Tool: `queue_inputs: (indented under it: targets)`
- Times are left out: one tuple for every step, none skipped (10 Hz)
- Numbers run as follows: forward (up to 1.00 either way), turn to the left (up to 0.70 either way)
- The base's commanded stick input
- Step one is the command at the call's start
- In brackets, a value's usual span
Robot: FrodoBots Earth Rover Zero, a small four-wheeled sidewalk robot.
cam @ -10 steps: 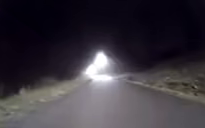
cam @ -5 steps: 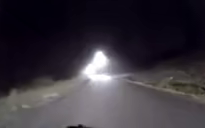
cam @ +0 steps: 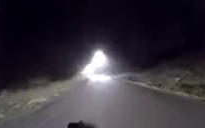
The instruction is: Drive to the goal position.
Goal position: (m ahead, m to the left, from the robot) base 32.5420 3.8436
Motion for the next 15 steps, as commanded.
queue_inputs:
  targets:
    - [0.95,0.03]
    - [0.95,0.03]
    - [0.95,0.03]
    - [0.94,0.03]
    - [0.95,0.03]
    - [0.95,0.03]
    - [0.95,0.03]
    - [0.95,0.03]
    - [0.94,0.03]
    - [0.95,0.04]
    - [0.95,0.04]
    - [0.95,0.04]
    - [0.95,0.04]
    - [0.95,0.05]
    - [0.94,0.09]
